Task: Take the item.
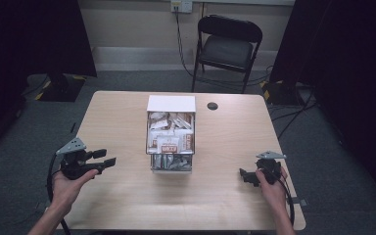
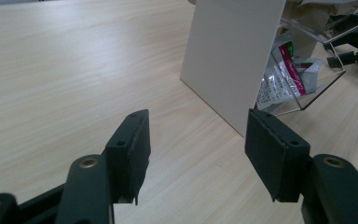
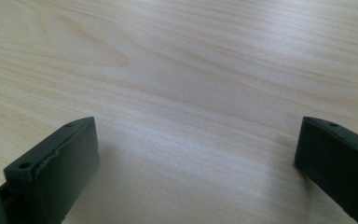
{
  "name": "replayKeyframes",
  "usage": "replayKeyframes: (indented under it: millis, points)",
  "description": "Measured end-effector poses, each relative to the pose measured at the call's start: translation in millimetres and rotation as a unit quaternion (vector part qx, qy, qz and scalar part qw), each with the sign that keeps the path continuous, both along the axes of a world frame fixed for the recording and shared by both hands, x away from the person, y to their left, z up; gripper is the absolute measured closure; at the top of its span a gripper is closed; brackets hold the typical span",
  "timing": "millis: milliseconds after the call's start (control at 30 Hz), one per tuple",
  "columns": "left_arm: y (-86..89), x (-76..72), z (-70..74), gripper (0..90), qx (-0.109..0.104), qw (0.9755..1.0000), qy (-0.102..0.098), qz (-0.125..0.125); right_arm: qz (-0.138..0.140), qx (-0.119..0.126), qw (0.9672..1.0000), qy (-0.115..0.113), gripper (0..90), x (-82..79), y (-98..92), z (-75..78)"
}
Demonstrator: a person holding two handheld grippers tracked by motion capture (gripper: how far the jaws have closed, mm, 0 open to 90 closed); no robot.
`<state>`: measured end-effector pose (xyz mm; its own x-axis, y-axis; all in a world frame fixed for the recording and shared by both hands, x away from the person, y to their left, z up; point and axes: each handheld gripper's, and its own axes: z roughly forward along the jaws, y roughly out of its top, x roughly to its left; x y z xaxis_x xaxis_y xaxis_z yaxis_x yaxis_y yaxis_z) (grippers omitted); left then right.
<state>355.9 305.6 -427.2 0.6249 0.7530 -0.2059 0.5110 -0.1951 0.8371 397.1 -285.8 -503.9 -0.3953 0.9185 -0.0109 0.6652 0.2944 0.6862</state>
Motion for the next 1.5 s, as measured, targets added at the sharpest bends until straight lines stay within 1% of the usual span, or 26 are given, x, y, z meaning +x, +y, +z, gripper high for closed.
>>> replayKeyframes:
  millis: [33,100,133,167,233,300,367,400,433,467,533,567,667,767,800,933,967,1000,1067,1133,1167,1267,1300,1400,1467,1500]
  points:
    - [-0.9,-0.1,2.4,40.7,-0.001,1.0000,-0.005,0.000,0.000,0.000,1.0000,0.000,0.0,0.0,0.0,0.0]
    - [-1.4,1.2,10.3,43.9,-0.036,0.9993,0.003,-0.007,0.000,0.000,1.0000,0.000,0.0,0.0,0.0,0.0]
    - [-1.4,1.2,10.3,43.9,-0.036,0.9993,0.003,-0.007,0.000,0.000,1.0000,0.000,0.0,0.0,0.0,0.0]
    - [-7.0,1.1,19.8,44.1,-0.001,0.9997,-0.021,-0.008,0.000,0.000,1.0000,0.000,0.0,0.0,0.0,0.0]
    - [-11.8,3.2,27.8,45.1,-0.005,0.9994,-0.028,-0.021,0.000,0.000,1.0000,0.000,0.0,0.0,0.0,0.0]
    - [-16.6,6.2,34.9,45.3,-0.001,0.9990,-0.032,-0.030,0.000,0.000,1.0000,0.000,0.0,0.0,0.0,0.0]
    - [-20.5,10.0,40.0,46.6,-0.009,0.9989,-0.025,-0.039,0.000,0.000,1.0000,0.000,0.0,0.0,0.0,0.0]
    - [-20.5,10.0,40.0,46.8,-0.009,0.9989,-0.025,-0.039,0.000,0.000,1.0000,0.000,0.0,0.0,0.0,0.0]
    - [-23.2,12.4,42.6,46.8,-0.019,0.9987,-0.025,-0.041,0.000,0.000,1.0000,0.000,0.0,0.0,0.0,0.0]
    - [-24.7,13.4,43.9,46.9,-0.021,0.9986,-0.023,-0.041,0.000,0.000,1.0000,0.000,0.0,0.0,0.0,0.0]
    - [-30.1,15.3,49.2,47.1,-0.043,0.9974,-0.018,-0.054,0.000,0.000,1.0000,0.000,0.0,0.0,0.0,0.0]
    - [-30.1,15.3,49.2,47.4,-0.043,0.9974,-0.018,-0.054,0.000,0.000,1.0000,0.000,0.0,0.0,0.0,0.0]
    - [-36.7,15.5,58.7,47.1,-0.038,0.9972,-0.035,-0.054,0.000,0.000,1.0000,0.000,0.0,0.0,0.0,0.0]
    - [-41.1,17.4,67.0,49.0,-0.051,0.9957,-0.045,-0.062,0.000,0.000,1.0000,0.000,0.0,0.0,0.0,0.0]
    - [-42.1,17.8,69.1,52.8,-0.053,0.9954,-0.049,-0.063,0.000,0.000,1.0000,0.000,0.0,0.0,0.0,0.0]
    - [-46.5,18.8,82.1,55.4,-0.058,0.9946,-0.061,-0.061,0.000,0.000,1.0000,0.000,0.0,0.0,0.0,0.0]
    - [-48.1,19.1,87.8,56.9,-0.061,0.9935,-0.071,-0.064,0.000,0.000,1.0000,0.000,0.0,0.0,0.0,0.0]
    - [-48.1,19.1,87.8,57.7,-0.061,0.9935,-0.071,-0.064,0.000,0.000,1.0000,0.000,0.0,0.0,0.0,0.0]
    - [-50.5,19.6,92.4,58.1,-0.070,0.9917,-0.076,-0.076,0.000,0.000,1.0000,0.000,0.0,0.0,0.0,0.0]
    - [-53.9,19.6,96.2,59.4,-0.062,0.9915,-0.087,-0.075,0.000,0.000,1.0000,0.000,0.0,0.0,0.0,0.0]
    - [-57.3,20.0,99.8,62.6,-0.063,0.9892,-0.095,-0.091,0.000,0.000,1.0000,0.000,0.0,0.0,0.0,0.0]
    - [-58.4,20.4,101.5,63.9,-0.066,0.9891,-0.100,-0.087,0.000,0.000,1.0000,0.000,0.0,0.1,-0.1,0.0]
    - [-59.1,21.7,103.1,64.3,-0.074,0.9884,-0.097,-0.091,0.001,0.000,1.0000,0.000,0.0,0.2,-0.1,0.0]
    - [-60.4,22.9,105.5,63.8,-0.075,0.9877,-0.100,-0.094,0.001,0.000,1.0000,0.000,0.0,0.3,-0.2,0.0]
    - [-61.6,23.3,111.0,62.8,-0.086,0.9868,-0.095,-0.098,0.002,0.000,1.0000,0.000,0.0,0.4,-0.2,0.0]
    - [-61.7,23.3,112.9,62.8,-0.100,0.9857,-0.089,-0.101,0.001,0.000,1.0000,0.001,0.0,0.4,-0.2,0.0]
